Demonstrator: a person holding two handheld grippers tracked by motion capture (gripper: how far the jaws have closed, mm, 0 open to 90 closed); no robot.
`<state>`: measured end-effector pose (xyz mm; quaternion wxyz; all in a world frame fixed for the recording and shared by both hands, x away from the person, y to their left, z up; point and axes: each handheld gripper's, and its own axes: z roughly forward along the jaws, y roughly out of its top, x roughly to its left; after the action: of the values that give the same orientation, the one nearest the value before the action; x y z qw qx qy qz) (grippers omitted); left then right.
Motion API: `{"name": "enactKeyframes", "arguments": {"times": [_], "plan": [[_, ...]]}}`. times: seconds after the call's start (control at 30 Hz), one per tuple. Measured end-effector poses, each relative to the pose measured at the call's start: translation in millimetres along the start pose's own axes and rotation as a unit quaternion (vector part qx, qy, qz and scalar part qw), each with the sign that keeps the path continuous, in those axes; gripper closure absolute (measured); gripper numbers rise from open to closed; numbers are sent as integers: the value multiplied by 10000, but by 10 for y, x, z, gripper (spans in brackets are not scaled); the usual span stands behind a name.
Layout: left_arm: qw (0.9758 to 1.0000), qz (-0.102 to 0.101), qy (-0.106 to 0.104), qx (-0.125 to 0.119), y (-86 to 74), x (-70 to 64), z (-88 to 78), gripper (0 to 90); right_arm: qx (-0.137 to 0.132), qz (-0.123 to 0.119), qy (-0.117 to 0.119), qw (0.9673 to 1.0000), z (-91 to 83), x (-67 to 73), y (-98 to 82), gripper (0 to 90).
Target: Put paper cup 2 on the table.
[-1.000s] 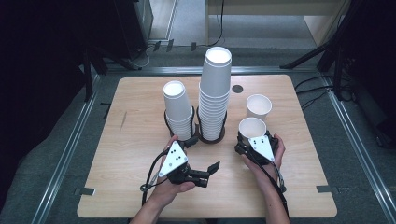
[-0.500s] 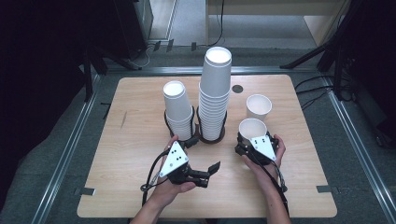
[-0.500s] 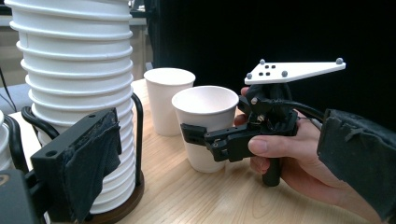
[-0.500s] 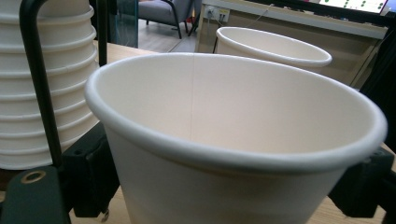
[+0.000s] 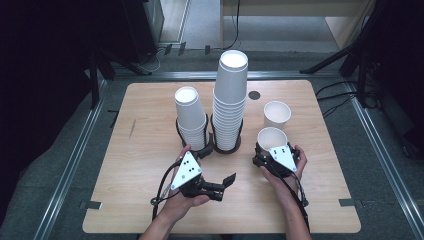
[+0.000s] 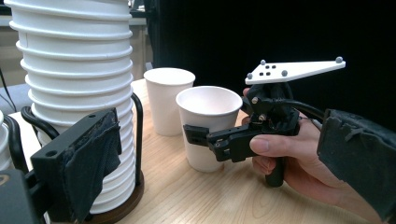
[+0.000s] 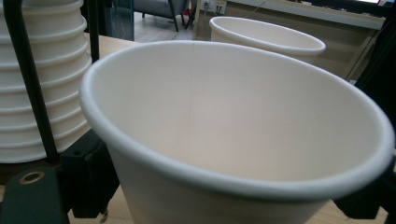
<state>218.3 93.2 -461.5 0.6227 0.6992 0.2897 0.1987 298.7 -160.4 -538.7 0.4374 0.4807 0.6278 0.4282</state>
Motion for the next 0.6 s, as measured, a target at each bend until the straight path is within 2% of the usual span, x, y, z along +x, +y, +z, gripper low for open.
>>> {"name": "enactKeyframes", "arguments": {"times": [0.33, 0.47, 0.53, 0.6], "plan": [[10000, -4, -4, 3, -2, -6, 5, 0, 126, 32, -21, 9999, 8, -12, -56, 112], [10000, -11, -3, 6, -6, -1, 6, 0, 162, 33, 54, 9998, 5, -18, -53, 59], [10000, -26, 2, 12, -10, -1, 6, 0, 203, 56, 178, 9996, -3, -28, -51, 0], [10000, -26, 5, 32, -17, -4, 6, 0, 221, 154, 272, 9993, -18, -43, -39, 0]]}}
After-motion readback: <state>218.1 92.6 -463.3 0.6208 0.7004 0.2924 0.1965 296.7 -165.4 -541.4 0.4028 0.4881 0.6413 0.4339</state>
